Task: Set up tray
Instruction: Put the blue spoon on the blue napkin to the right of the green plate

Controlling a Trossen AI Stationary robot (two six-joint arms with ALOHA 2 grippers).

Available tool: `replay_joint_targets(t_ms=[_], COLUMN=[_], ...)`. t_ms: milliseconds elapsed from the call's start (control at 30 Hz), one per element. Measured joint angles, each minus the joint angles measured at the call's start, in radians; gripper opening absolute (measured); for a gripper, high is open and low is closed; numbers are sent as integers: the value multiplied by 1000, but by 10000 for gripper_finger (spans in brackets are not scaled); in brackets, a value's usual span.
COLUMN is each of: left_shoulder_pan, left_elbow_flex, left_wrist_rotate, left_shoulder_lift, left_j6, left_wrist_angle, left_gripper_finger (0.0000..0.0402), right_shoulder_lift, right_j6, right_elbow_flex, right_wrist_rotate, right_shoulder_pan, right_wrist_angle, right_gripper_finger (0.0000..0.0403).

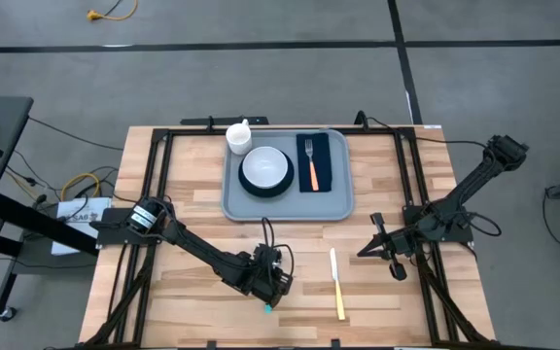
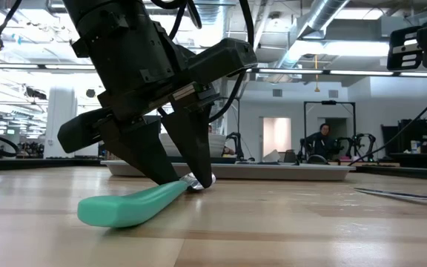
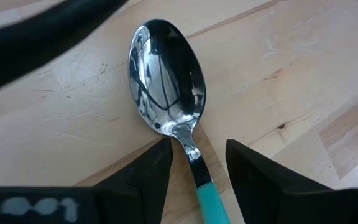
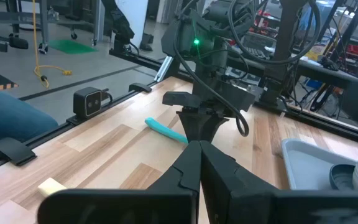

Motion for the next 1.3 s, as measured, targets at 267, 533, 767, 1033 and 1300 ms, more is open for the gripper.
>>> replay_joint_targets(t_ms=[267,533,767,1033,1300], left_shoulder_pan=[-1,-1,-1,-2,-2], left_elbow_flex=[0,0,-1,-2,-2], left_wrist_rotate=[0,0,-1,-24,-34], left_shoulder_lift=[0,0,0,0,0], left_j6=[1,8,17,18,18], left_wrist_angle=[0,2,10,16,20], left_gripper_finger=[153,150,102,53,29], right_shoulder_lift=[0,0,0,0,0], right_j6=[-1,-1,-4,-4,-8], right_elbow_flex=[0,0,0,0,0], right_wrist_rotate=[0,0,0,0,0], right_shoulder_pan=[0,0,0,0,0], right_wrist_angle=[0,0,0,0,0], right_gripper_finger=[0,0,0,0,0])
